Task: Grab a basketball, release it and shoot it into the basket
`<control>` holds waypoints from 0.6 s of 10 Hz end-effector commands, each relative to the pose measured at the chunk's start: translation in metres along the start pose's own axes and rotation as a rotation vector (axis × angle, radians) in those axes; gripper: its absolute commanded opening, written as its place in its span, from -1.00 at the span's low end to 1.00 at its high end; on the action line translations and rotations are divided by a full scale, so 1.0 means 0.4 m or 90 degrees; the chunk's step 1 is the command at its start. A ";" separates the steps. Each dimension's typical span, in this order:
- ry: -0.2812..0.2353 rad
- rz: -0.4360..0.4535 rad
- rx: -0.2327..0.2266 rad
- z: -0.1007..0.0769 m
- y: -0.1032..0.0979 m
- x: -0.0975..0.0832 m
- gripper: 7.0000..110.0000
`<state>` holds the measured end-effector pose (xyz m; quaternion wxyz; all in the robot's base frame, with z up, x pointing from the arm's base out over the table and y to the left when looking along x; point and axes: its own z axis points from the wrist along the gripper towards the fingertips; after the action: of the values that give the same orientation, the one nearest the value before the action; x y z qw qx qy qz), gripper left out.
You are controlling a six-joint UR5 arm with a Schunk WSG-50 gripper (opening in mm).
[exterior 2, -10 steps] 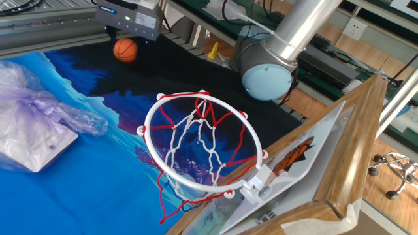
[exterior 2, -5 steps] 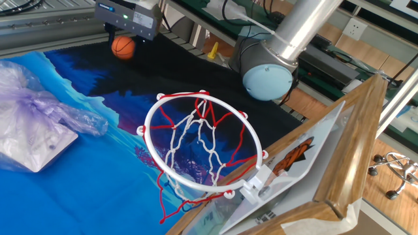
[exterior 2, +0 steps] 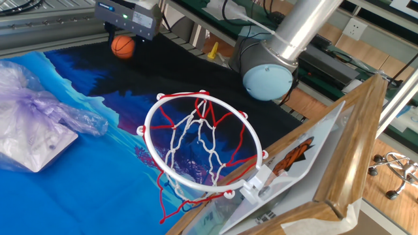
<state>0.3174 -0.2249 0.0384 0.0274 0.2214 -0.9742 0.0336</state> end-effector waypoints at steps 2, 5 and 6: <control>-0.002 0.024 -0.025 -0.131 0.108 -0.103 -1.00; -0.064 -0.018 -0.084 -0.220 0.127 -0.227 -1.00; -0.101 -0.049 -0.114 -0.231 0.098 -0.273 -1.00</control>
<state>0.3631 -0.1587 0.0966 0.0106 0.2300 -0.9730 -0.0144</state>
